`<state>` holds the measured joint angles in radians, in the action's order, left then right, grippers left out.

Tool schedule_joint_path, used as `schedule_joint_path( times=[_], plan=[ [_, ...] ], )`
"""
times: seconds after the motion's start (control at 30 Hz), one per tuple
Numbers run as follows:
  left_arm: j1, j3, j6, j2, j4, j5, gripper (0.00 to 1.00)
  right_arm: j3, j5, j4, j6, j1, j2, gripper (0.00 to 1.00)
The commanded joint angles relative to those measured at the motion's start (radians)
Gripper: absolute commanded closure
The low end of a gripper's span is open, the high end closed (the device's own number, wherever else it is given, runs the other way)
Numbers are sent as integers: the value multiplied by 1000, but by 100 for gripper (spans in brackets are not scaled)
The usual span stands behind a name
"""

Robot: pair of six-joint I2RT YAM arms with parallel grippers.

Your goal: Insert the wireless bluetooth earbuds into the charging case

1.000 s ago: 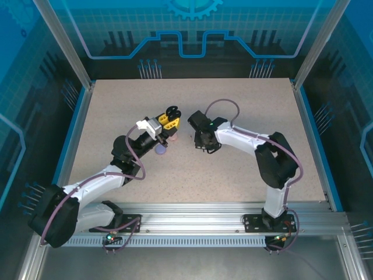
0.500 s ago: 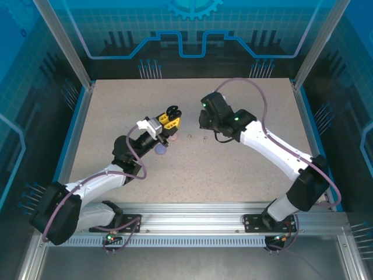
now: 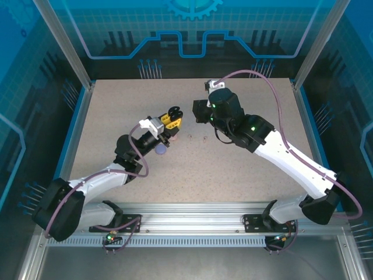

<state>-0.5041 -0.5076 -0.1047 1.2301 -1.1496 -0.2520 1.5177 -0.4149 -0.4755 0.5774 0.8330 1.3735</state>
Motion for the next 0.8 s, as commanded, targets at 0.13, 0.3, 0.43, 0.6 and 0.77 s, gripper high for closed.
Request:
schedule_joint_path(
  times=[0.13,0.3,0.43,0.6,0.77],
  plan=[
    [-4,-18,15,17,-12,-32,100,10,-30,127,-83,68,-29,82],
    [-4,-29,17,18,-1,-42,100,-38,-31,222,-109,103,-34,82],
    [-4,-33,19,16,2,-43,100,-48,-20,248,-99,107,-22,82],
    [-4,-39,22,14,2,-44,100,-32,6,247,-86,110,13,82],
    [-4,-43,20,5,13,-44,100,-36,12,250,-76,110,33,82]
  ],
)
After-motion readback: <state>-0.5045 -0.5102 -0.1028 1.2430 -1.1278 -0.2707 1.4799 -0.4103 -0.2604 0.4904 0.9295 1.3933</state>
